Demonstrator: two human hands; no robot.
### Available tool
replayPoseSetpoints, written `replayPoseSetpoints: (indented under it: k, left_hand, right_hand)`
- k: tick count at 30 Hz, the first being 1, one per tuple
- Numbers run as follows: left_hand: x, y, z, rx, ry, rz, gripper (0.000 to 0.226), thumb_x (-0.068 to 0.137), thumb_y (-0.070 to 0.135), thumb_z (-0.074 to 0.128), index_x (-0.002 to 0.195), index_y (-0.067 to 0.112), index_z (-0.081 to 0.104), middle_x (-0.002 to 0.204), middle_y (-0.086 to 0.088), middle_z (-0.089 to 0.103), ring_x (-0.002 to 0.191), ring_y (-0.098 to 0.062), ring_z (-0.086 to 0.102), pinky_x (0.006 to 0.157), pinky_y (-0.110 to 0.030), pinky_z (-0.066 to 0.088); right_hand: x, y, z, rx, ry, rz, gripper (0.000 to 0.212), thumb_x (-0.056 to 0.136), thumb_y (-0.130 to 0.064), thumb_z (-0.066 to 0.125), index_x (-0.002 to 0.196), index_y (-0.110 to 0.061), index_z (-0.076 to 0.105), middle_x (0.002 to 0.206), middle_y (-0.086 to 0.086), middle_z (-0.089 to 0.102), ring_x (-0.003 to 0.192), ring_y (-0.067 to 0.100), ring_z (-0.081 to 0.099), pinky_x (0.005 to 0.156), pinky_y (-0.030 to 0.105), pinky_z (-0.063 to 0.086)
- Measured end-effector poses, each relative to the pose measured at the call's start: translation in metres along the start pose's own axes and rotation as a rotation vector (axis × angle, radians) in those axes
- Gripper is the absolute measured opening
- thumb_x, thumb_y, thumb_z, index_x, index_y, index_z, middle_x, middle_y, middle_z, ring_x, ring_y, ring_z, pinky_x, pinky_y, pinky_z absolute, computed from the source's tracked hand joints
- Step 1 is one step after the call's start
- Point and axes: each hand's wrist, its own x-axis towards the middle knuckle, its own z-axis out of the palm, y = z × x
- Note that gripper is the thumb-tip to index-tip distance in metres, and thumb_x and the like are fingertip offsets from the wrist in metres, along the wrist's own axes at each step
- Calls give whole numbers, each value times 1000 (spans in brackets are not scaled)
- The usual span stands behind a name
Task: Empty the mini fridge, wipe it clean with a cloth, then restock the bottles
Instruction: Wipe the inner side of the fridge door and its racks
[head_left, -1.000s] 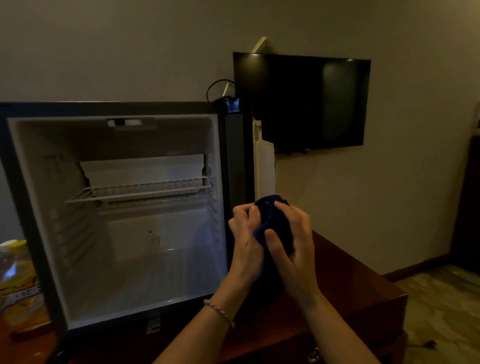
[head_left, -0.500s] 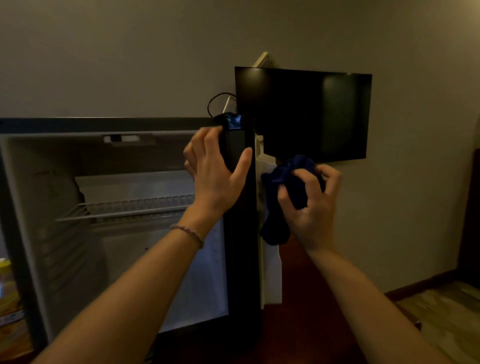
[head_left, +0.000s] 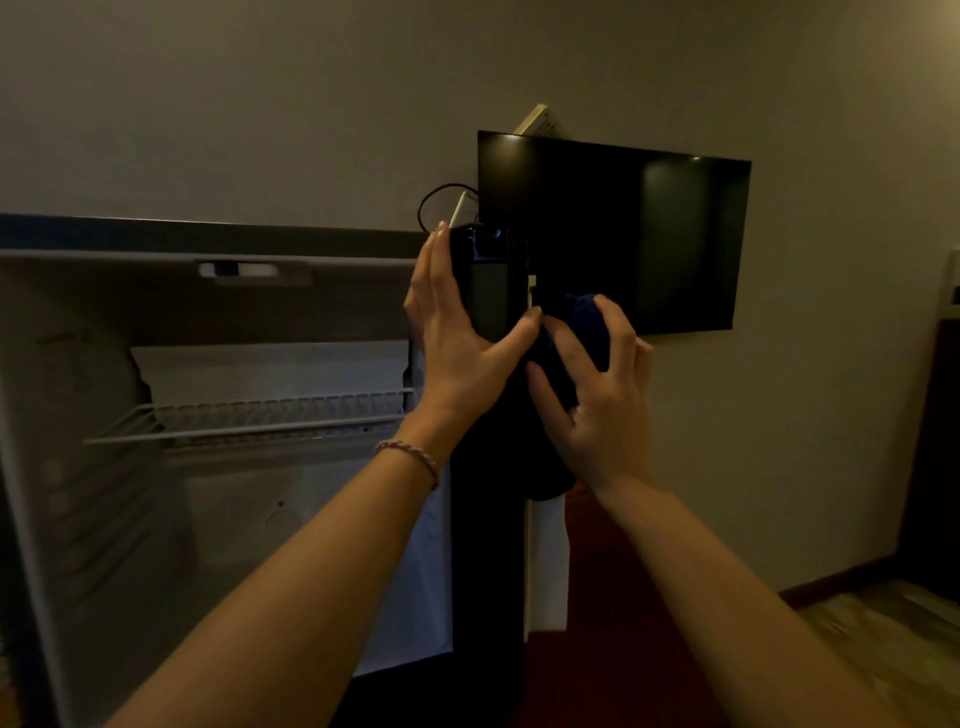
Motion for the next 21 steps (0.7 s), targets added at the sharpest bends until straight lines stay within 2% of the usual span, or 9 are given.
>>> replayPoseSetpoints:
  k: [1, 3, 4, 5, 9, 12, 14, 16, 21]
  left_hand:
    - [-2, 0, 0, -12, 32, -32, 106, 77, 39, 82, 156, 23, 15, 157, -1, 19, 140, -14, 19, 116, -33, 27]
    - [-5, 3, -1, -72, 62, -155, 104, 72, 41, 87, 150, 23, 20, 149, -2, 21, 134, -13, 22, 103, -10, 28]
    - [-5, 4, -2, -114, 48, -225, 104, 70, 41, 88, 148, 23, 21, 147, -2, 21, 133, -13, 24, 96, -6, 28]
    - [-6, 4, -2, -145, 25, -281, 106, 69, 42, 89, 148, 23, 19, 149, -2, 20, 135, -14, 25, 96, -6, 28]
    - [-5, 0, -5, -183, -102, -421, 128, 66, 53, 88, 158, 26, 2, 164, -2, 14, 148, -20, 23, 109, -23, 26]
    - [-3, -3, -8, -206, -180, -454, 133, 64, 51, 90, 160, 25, 1, 165, -2, 20, 148, -20, 25, 116, -28, 27]
    - [-3, -4, -10, -199, -218, -455, 131, 67, 46, 90, 160, 24, 1, 164, -2, 22, 148, -20, 27, 113, -26, 28]
    - [-6, -4, -11, -185, -227, -448, 127, 71, 43, 88, 160, 23, -1, 164, -3, 21, 148, -21, 26, 107, -23, 28]
    - [-9, -2, -9, -196, -215, -446, 121, 76, 36, 85, 160, 23, -1, 166, -1, 15, 149, -20, 22, 107, -22, 24]
  right_hand:
    - [0, 0, 1, -7, -1, -1, 46, 99, -54, 45, 134, -27, 60, 149, 13, 37, 120, 34, 42, 85, 42, 52]
    - [-3, 0, 1, -17, 2, -5, 42, 99, -51, 47, 129, -25, 63, 146, 14, 40, 116, 34, 44, 81, 41, 52]
    - [-5, 1, 2, -20, 5, -10, 40, 100, -49, 48, 127, -25, 64, 145, 14, 42, 115, 35, 45, 81, 40, 52]
    - [-9, 2, 2, -18, 7, -17, 39, 100, -47, 49, 126, -24, 65, 144, 15, 42, 114, 36, 46, 82, 38, 51]
    - [-38, 6, 4, -50, -11, -33, 38, 100, -44, 46, 127, -23, 63, 144, 14, 35, 116, 39, 45, 85, 36, 49]
    - [-72, 7, 10, -34, -51, 28, 44, 98, -41, 48, 140, -27, 45, 145, 16, 32, 122, 40, 44, 87, 44, 53]
    - [-97, 7, 13, 12, -62, 94, 56, 97, -40, 48, 148, -26, 30, 146, 16, 32, 126, 38, 42, 88, 48, 54]
    - [-120, 5, 17, 52, -44, 151, 60, 99, -39, 47, 151, -21, 22, 148, 17, 33, 127, 38, 43, 89, 50, 54]
    - [-152, -2, 23, 77, -31, 246, 60, 100, -38, 45, 150, -14, 23, 144, 20, 39, 126, 41, 44, 98, 54, 46]
